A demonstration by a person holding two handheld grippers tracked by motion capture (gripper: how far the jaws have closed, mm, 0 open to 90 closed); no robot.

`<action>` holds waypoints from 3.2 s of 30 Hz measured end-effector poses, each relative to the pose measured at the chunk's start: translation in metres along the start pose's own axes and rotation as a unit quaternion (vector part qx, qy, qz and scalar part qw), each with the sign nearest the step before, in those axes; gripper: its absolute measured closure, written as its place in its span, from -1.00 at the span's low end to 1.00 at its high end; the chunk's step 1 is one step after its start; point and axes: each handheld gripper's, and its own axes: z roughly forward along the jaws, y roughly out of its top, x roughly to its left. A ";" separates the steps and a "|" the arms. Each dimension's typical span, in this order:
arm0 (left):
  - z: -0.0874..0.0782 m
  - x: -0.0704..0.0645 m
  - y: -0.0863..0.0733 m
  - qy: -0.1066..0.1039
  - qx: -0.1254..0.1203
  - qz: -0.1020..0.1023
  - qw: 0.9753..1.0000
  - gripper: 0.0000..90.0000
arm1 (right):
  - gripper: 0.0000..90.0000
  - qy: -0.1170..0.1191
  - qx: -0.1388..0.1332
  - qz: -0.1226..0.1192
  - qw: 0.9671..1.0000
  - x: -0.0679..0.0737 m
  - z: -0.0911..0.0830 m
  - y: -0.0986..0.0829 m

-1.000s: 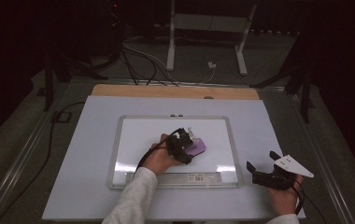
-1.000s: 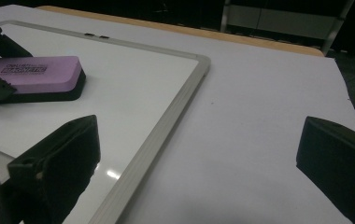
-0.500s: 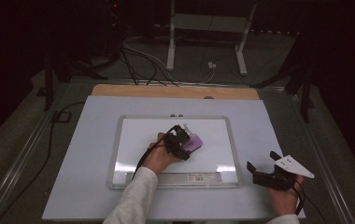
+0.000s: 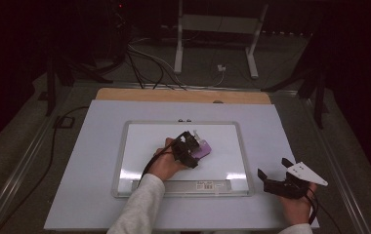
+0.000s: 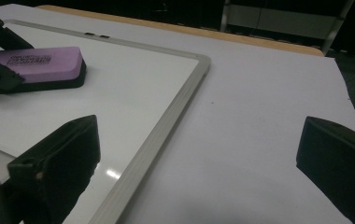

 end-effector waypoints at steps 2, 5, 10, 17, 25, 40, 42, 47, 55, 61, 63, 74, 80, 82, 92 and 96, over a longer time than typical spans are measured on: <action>0.001 -0.004 -0.001 -0.006 -0.004 0.009 1.000 -0.07 | -1.00 0.000 0.000 0.000 1.000 0.000 0.000 0.000; 0.001 0.001 0.001 0.034 0.006 -0.014 0.999 -0.06 | -1.00 0.000 0.001 0.001 1.000 0.000 0.000 0.000; 0.000 0.009 0.000 0.111 0.021 -0.048 0.992 -0.06 | -1.00 -0.001 -0.001 0.000 1.000 0.000 -0.001 0.000; 0.002 -0.001 0.000 0.026 -0.010 -0.015 0.999 -0.07 | -1.00 0.000 0.001 0.000 1.000 0.000 0.000 0.000; 0.001 0.009 -0.001 0.091 0.008 -0.052 0.995 -0.07 | -1.00 0.000 0.002 -0.001 1.000 0.001 0.000 0.000; -0.006 0.023 -0.016 0.136 0.012 -0.106 0.985 -0.07 | -1.00 0.000 0.001 0.001 1.000 0.000 0.000 0.000; -0.008 0.024 -0.020 0.138 0.009 -0.112 0.984 -0.07 | -1.00 0.000 0.002 0.001 1.000 0.000 0.000 0.000; -0.012 0.027 -0.028 0.139 0.005 -0.127 0.982 -0.07 | -1.00 -0.001 0.000 0.000 1.000 -0.001 0.000 0.000; -0.017 0.027 -0.038 0.145 0.000 -0.143 0.979 -0.07 | -1.00 0.000 0.001 -0.001 1.000 0.001 0.000 0.000; -0.023 0.027 -0.048 0.149 -0.003 -0.153 0.977 -0.07 | -1.00 -0.002 0.001 0.003 1.000 -0.001 -0.001 0.000; -0.024 0.025 -0.051 0.154 -0.005 -0.154 0.976 -0.07 | -1.00 -0.003 0.000 0.002 1.000 -0.001 -0.001 0.000; -0.041 0.027 -0.083 0.180 -0.017 -0.195 0.964 -0.07 | -1.00 -0.002 0.004 0.000 1.000 0.000 -0.001 -0.001; -0.050 0.031 -0.104 0.207 -0.022 -0.231 0.950 -0.07 | -1.00 0.000 0.004 -0.002 1.000 0.002 0.000 0.000; -0.052 0.033 -0.109 0.214 -0.022 -0.241 0.946 -0.07 | -1.00 0.000 0.004 -0.002 1.000 0.002 0.001 0.000; -0.058 0.022 -0.109 0.231 -0.055 -0.184 0.954 -0.62 | -1.00 0.000 0.004 0.000 1.000 0.001 -0.001 -0.001; -0.057 0.014 -0.104 0.222 -0.051 -0.130 0.965 -0.44 | -1.00 0.000 0.005 -0.001 1.000 0.002 0.000 -0.001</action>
